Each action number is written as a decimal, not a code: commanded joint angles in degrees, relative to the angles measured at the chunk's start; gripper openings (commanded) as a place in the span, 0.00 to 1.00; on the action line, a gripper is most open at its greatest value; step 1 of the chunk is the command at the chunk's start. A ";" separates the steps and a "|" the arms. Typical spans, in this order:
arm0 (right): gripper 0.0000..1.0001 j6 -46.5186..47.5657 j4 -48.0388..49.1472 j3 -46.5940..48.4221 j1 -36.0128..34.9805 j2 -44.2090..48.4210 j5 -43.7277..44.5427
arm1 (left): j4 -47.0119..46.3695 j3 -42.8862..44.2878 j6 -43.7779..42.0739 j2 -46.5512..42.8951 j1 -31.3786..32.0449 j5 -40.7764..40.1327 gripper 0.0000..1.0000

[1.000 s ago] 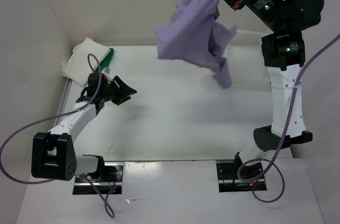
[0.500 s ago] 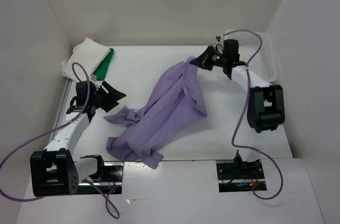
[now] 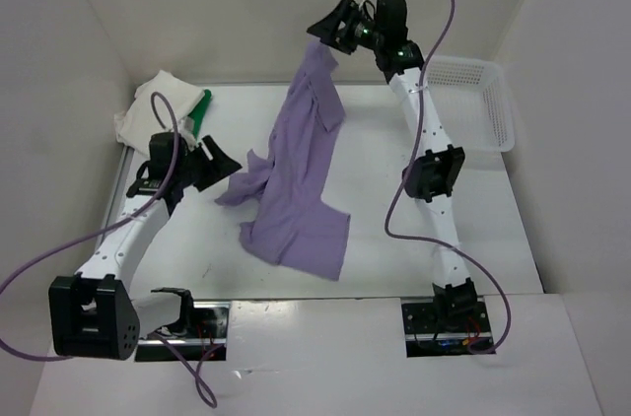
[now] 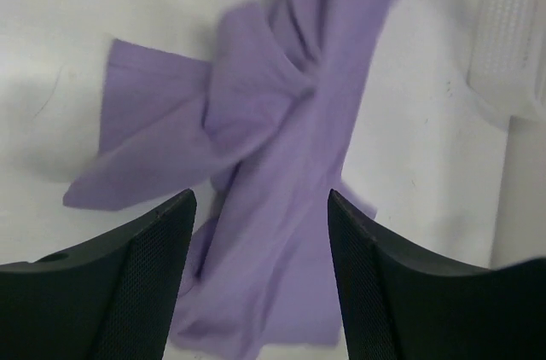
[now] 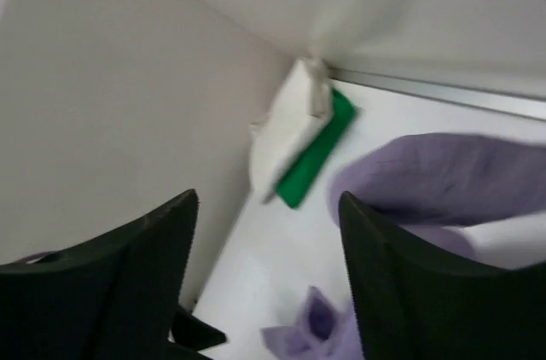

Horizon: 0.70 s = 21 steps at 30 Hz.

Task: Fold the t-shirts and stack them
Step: Move the tshirt to the center of the board

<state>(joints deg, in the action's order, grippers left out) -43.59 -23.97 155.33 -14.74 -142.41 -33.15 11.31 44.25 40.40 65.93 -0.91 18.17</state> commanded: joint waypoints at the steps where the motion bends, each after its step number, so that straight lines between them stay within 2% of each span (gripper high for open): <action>1: 0.73 1.40 -16.17 22.65 -3.09 -6.12 -3.49 | -1.47 6.88 -5.67 0.95 7.55 -3.83 0.71; 2: 0.79 2.36 -17.07 18.30 -3.62 -3.95 -3.50 | -2.16 8.29 -6.47 2.35 9.76 -5.24 0.72; 3: 0.84 6.90 -19.08 12.17 -4.15 -1.84 1.54 | -2.87 9.70 -7.17 3.14 11.96 -8.21 0.72; 5: 0.88 11.67 -22.08 5.64 -5.99 4.75 7.89 | -3.40 14.45 -8.59 7.00 17.66 -10.69 0.76; 7: 0.89 14.06 -20.61 -10.07 -6.52 10.80 12.39 | -4.27 17.35 -10.16 11.99 20.84 -11.84 0.77; 8: 0.85 14.06 -13.55 -25.71 -6.53 19.45 13.27 | -5.06 19.97 -11.56 13.85 23.47 -12.80 0.77; 9: 0.77 14.06 -8.86 -33.87 -6.00 24.41 13.28 | -5.59 21.22 -12.44 15.70 24.63 -13.33 0.79; 10: 0.57 12.24 -4.90 -40.91 -5.39 29.07 13.80 | -5.60 22.53 -13.24 19.72 25.59 -14.65 0.80; 11: 0.44 11.35 -2.34 -51.25 -3.91 33.03 13.81 | -5.60 23.94 -14.64 21.94 26.21 -14.66 0.80; 13: 0.18 10.11 -0.39 -59.75 -2.49 42.62 14.43 | -4.73 28.41 -16.22 28.68 26.22 -14.66 0.84; 14: 0.14 10.11 -0.38 -67.97 -1.96 45.26 14.43 | -3.76 30.44 -18.06 31.16 27.00 -15.18 0.85; 16: 0.14 10.11 -0.64 -75.57 -1.96 51.77 14.43 | -0.52 36.48 -19.48 37.91 27.01 -16.06 0.88; 18: 0.20 10.11 -1.17 -87.08 -3.62 56.87 15.56 | 0.64 39.85 -21.50 43.37 27.63 -16.06 0.88; 19: 0.39 7.85 -1.17 -95.13 -3.63 58.63 15.57 | 1.60 41.34 -21.51 44.88 28.32 -16.06 0.90; 21: 0.58 5.46 0.05 -102.38 -3.63 63.63 16.27 | 2.14 44.86 -22.99 48.92 29.03 -15.46 0.90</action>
<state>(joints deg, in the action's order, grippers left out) -35.57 -27.11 60.90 -17.17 -83.40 -18.39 11.62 84.40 22.15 111.85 26.63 3.27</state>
